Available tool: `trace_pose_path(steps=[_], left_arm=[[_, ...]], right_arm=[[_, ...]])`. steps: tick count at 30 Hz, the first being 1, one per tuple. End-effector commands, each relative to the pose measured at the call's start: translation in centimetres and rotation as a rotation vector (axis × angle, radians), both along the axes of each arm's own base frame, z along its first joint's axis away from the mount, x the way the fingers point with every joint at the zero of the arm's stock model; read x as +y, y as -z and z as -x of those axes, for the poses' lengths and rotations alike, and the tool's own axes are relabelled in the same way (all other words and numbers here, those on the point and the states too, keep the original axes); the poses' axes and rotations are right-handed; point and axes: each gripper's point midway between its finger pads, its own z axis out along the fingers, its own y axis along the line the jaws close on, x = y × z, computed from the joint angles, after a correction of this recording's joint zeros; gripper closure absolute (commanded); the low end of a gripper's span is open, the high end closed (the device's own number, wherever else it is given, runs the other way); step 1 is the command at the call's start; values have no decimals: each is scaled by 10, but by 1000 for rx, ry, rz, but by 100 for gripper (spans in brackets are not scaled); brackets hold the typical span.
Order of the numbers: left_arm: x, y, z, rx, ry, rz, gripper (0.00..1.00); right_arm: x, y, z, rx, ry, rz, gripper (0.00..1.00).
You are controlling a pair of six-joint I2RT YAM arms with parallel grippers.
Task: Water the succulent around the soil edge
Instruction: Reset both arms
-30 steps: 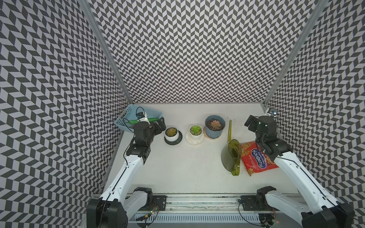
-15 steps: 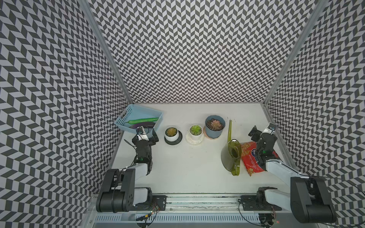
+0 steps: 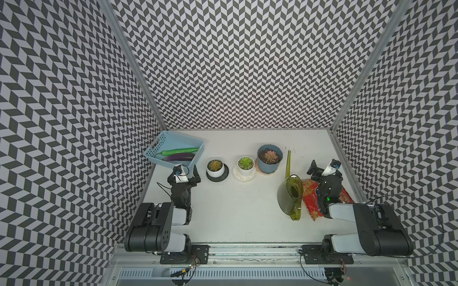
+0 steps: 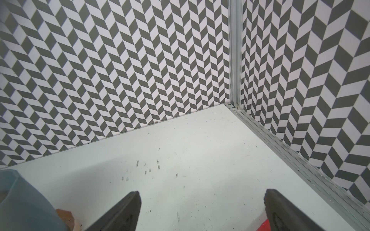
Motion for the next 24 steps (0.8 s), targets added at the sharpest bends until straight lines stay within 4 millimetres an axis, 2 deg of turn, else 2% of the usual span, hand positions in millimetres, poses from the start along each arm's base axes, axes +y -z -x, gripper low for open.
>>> trace_pose_path(steps=[1, 3, 8, 14, 24], left_arm=[[-14, -20, -16, -78, 76, -40, 0], [-14, -9, -29, -3, 73, -30, 0], [-15, -9, -29, -4, 74, -35, 0], [-15, -9, -29, 2, 74, -36, 0], [-15, -9, -29, 2, 74, -36, 0]], right_arm=[[10, -15, 6, -95, -64, 29, 0], [20, -13, 5, -89, -123, 54, 0], [24, -19, 23, -197, -144, 72, 0], [21, -12, 13, -128, -129, 60, 0], [21, -17, 19, -178, -128, 68, 0]])
